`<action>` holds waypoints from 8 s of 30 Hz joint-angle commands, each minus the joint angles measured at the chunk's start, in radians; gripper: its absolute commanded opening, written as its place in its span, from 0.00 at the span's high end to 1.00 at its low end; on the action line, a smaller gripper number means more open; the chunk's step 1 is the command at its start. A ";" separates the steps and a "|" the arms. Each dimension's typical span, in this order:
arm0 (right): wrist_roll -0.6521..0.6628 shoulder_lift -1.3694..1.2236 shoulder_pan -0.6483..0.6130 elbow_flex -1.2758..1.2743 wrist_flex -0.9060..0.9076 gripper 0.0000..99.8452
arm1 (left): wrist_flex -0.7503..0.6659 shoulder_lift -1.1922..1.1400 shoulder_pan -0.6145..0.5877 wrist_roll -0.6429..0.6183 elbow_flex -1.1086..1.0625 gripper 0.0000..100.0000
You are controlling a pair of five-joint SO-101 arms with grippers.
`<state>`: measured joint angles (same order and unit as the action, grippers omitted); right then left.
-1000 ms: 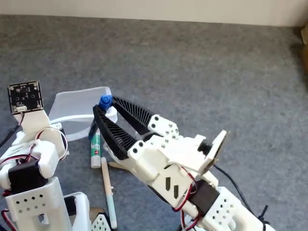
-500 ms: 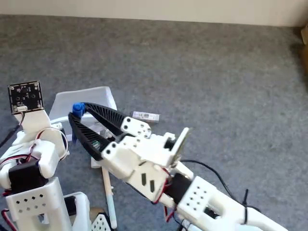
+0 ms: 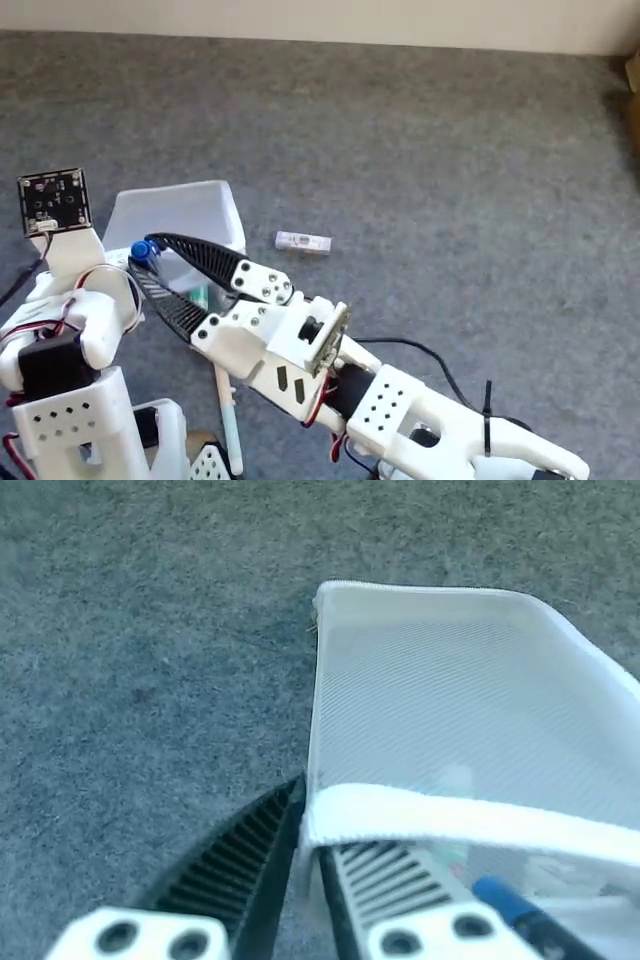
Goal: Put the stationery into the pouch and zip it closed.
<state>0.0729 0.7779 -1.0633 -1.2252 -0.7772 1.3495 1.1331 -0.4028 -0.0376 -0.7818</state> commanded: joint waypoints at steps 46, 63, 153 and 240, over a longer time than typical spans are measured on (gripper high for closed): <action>0.020 0.004 0.056 -0.085 0.291 0.94 | -0.021 -0.010 0.018 0.002 0.004 0.99; 0.020 0.084 0.059 -0.084 0.440 0.82 | -0.023 -0.010 0.018 0.002 0.004 0.99; -0.390 -0.409 -0.113 0.298 1.167 0.82 | -0.124 -0.012 -0.251 -0.132 -0.016 0.99; 0.028 -0.209 0.077 0.381 1.704 0.99 | -0.115 -0.004 -0.145 -0.106 -0.028 0.99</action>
<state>0.1112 0.4572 -0.9789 -0.8447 0.9229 1.2482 1.1285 -0.6299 -0.1496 -0.8324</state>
